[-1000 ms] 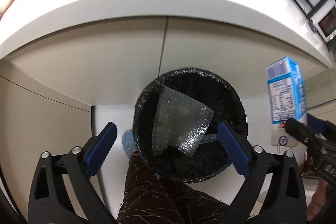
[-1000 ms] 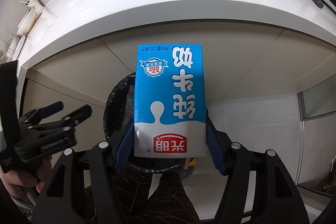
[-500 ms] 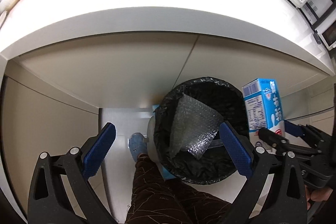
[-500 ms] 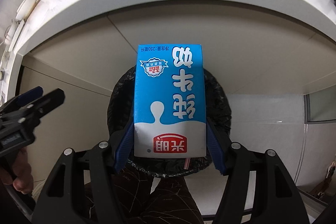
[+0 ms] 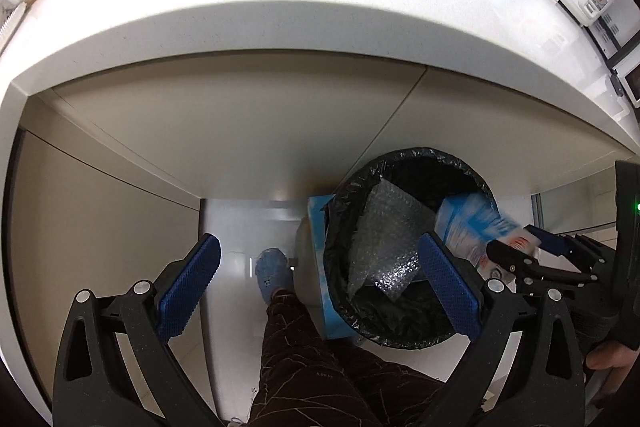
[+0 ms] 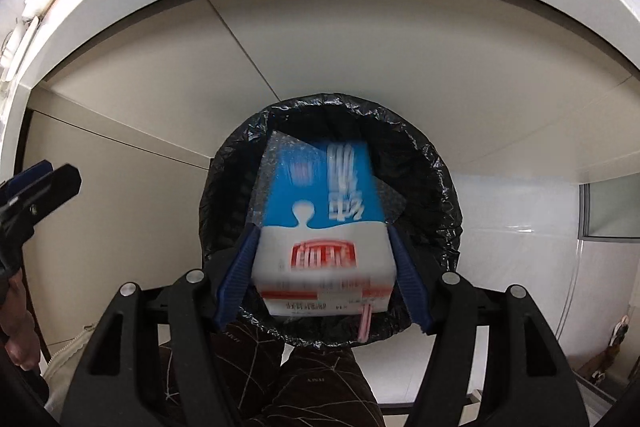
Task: Collect trash
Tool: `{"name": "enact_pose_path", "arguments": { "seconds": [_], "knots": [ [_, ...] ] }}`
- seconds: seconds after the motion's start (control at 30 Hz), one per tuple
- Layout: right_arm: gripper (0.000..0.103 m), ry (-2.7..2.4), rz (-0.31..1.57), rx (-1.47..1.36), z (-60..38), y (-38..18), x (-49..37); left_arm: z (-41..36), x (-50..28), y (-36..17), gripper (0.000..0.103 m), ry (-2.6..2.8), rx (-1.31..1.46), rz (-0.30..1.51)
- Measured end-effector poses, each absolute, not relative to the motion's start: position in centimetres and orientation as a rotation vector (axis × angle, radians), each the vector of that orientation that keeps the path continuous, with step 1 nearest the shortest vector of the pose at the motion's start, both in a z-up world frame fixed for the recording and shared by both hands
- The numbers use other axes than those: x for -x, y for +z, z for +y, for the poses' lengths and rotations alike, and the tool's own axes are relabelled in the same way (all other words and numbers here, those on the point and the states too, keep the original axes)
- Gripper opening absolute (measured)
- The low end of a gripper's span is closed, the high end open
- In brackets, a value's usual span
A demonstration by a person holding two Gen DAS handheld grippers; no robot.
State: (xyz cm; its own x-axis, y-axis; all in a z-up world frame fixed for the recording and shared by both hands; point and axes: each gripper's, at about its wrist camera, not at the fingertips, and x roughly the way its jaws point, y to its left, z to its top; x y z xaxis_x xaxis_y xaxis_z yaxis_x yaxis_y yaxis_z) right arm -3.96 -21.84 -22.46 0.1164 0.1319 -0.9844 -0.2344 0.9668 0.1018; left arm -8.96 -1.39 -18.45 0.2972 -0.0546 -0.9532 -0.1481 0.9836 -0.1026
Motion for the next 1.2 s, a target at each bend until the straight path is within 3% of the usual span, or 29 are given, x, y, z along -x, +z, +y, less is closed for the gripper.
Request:
{"name": "enact_pose_path", "arguments": {
  "seconds": [0.33, 0.9, 1.2],
  "knots": [
    [0.090, 0.214, 1.317, 0.066, -23.3, -17.4, 3.8, -2.6, 8.7, -16.7, 0.097, 0.029, 0.167, 1.256],
    [0.094, 0.152, 1.155, 0.084, -25.6, -0.7, 6.2, -5.1, 10.7, -3.0, 0.097, 0.048, 0.158, 1.166],
    [0.094, 0.139, 1.134, 0.092, -26.9, 2.6, 7.1, -7.0, 11.1, -0.2, 0.097, 0.019, 0.139, 1.140]
  ]
}}
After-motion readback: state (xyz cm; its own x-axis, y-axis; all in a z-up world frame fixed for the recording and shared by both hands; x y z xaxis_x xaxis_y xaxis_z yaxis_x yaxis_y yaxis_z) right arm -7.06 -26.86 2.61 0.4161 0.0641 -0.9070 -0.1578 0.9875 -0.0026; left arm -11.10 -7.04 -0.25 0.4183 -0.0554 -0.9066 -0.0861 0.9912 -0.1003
